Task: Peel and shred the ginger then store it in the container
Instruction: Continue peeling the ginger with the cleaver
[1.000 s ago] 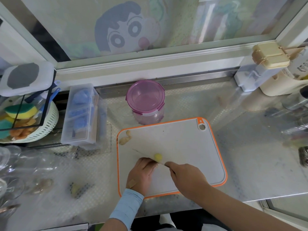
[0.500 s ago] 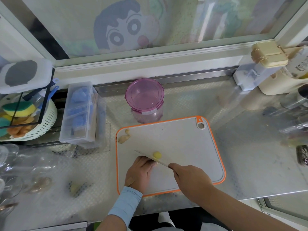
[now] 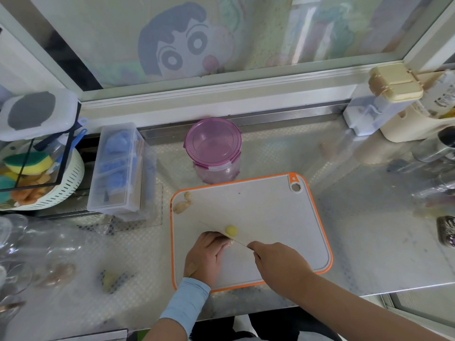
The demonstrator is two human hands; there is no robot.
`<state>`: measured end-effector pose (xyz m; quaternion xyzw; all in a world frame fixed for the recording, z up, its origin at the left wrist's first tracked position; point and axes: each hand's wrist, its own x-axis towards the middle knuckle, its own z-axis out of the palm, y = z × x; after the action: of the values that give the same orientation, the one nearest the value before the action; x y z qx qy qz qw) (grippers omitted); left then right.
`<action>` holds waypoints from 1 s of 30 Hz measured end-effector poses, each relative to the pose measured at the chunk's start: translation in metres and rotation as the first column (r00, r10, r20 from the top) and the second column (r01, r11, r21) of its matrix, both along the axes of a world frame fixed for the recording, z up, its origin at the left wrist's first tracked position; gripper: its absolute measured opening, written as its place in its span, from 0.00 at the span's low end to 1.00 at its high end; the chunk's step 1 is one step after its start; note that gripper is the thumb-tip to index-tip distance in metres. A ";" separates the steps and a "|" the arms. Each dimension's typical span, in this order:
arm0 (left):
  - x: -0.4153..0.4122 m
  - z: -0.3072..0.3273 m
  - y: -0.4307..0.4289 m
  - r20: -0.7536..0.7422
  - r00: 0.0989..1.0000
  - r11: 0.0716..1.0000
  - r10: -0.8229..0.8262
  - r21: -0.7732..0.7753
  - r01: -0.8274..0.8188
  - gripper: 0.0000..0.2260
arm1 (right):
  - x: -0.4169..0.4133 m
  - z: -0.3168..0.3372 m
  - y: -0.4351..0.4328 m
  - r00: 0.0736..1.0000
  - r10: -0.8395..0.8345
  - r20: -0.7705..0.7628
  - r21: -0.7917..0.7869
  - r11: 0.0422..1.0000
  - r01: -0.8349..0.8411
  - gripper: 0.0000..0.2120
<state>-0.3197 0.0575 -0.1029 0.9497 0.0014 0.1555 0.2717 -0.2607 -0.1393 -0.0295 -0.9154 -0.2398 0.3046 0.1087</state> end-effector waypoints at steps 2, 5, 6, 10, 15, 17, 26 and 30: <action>0.000 0.000 0.001 -0.011 1.000 1.000 -0.005 0.003 0.005 0.09 | 0.001 -0.001 0.000 1.000 0.002 -0.008 -0.005 1.000 -0.002 0.14; 0.000 -0.002 0.001 -0.033 0.999 1.000 -0.005 -0.009 0.005 0.08 | 0.001 -0.002 0.004 0.999 -0.024 -0.037 -0.002 1.000 0.024 0.13; 0.000 -0.002 0.001 -0.040 0.999 1.000 -0.004 -0.015 0.003 0.09 | 0.001 -0.002 0.006 0.998 -0.030 -0.046 0.000 1.000 0.030 0.13; 0.001 -0.001 0.003 -0.050 0.999 1.000 -0.004 -0.030 0.002 0.09 | 0.005 -0.004 0.010 0.997 -0.033 -0.065 0.020 0.999 0.035 0.13; 0.001 -0.001 0.004 -0.045 0.999 1.000 -0.008 -0.030 0.006 0.09 | 0.006 -0.002 0.003 0.997 -0.023 -0.074 0.035 0.999 0.025 0.12; 0.002 -0.001 0.003 -0.043 0.999 1.000 0.000 -0.025 -0.001 0.09 | 0.007 -0.004 0.004 0.997 -0.025 -0.072 0.028 0.999 0.028 0.12; 0.001 0.002 0.000 -0.039 0.999 1.000 0.002 -0.021 -0.003 0.10 | 0.010 -0.022 0.023 0.999 -0.020 -0.037 0.053 0.998 0.022 0.11; -0.001 0.000 0.000 -0.057 0.998 1.000 -0.005 -0.027 0.003 0.10 | 0.015 -0.029 0.034 0.998 -0.046 -0.051 0.060 0.997 0.049 0.11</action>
<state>-0.3204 0.0573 -0.1030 0.9500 0.0095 0.1278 0.2848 -0.2456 -0.1054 -0.0581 -0.9093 -0.2244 0.3169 0.1497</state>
